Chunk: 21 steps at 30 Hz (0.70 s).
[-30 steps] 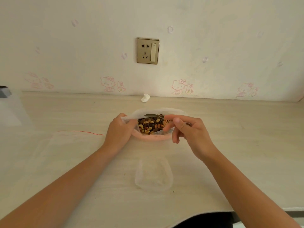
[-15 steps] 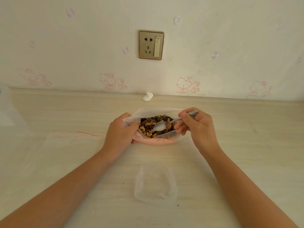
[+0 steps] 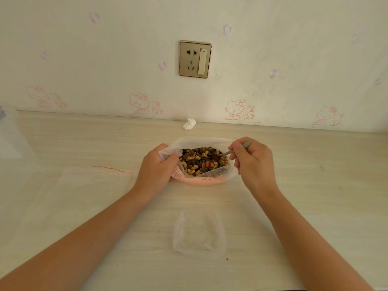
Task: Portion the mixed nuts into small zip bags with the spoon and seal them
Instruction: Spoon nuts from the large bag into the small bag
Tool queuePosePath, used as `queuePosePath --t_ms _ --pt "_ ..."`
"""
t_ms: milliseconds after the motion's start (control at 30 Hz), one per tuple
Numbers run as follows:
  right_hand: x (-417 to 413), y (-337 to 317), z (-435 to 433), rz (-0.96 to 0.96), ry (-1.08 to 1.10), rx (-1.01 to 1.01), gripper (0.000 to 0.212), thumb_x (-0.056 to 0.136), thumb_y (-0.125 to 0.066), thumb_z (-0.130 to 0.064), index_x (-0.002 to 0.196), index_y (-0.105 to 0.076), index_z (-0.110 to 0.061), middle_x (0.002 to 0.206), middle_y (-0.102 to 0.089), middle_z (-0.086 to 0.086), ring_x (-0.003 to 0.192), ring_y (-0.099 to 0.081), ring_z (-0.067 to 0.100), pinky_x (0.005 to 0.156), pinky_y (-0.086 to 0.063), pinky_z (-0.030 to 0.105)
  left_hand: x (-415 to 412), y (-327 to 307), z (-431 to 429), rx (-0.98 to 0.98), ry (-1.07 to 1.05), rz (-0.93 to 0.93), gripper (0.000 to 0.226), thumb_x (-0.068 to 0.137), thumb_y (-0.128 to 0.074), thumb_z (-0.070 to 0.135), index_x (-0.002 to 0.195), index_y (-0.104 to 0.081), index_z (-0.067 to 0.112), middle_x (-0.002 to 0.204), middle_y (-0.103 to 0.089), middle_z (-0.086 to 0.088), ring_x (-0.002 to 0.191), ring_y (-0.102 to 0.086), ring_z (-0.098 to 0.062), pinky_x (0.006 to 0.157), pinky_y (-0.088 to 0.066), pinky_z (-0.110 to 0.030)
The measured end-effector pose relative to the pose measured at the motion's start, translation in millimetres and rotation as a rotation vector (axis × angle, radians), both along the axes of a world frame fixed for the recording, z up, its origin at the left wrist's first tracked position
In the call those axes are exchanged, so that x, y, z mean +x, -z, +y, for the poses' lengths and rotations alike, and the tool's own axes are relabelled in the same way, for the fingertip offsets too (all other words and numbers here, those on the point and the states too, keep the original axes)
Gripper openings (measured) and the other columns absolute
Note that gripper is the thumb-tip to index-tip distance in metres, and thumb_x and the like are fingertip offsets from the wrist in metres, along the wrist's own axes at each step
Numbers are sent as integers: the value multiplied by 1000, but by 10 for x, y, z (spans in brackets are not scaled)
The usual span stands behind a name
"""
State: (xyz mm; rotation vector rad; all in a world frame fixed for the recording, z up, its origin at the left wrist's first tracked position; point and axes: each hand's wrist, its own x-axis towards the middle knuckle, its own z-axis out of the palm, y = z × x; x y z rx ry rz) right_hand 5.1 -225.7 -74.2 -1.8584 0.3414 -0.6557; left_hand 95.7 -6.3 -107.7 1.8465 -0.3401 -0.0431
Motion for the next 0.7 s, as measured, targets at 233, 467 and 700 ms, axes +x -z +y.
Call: queuePosePath --t_ms 233,467,700 --pt "78 56 37 46 -37 246 26 101 -57 -7 82 -75 -5 65 -70 11 41 -51 13 38 -40 25 21 19 1 -42 11 15 13 97 -62 17 90 -73 18 81 -74 -11 77 -71 -28 60 -49 -25" --pt "118 107 51 66 -24 546 24 100 -56 -3 83 -73 -3 69 -72 16 41 -51 16 36 -40 24 37 41 4 -43 10 3 14 97 -62 17 89 -73 21 79 -74 -6 68 -68 -9 59 -48 -19" --pt "75 99 56 7 -14 566 25 101 -54 -5 84 -73 -5 70 -72 15 40 -49 17 37 -39 25 25 40 3 -20 -30 36 11 96 -64 23 91 -73 17 78 -72 -13 63 -68 -18 54 -49 -33"
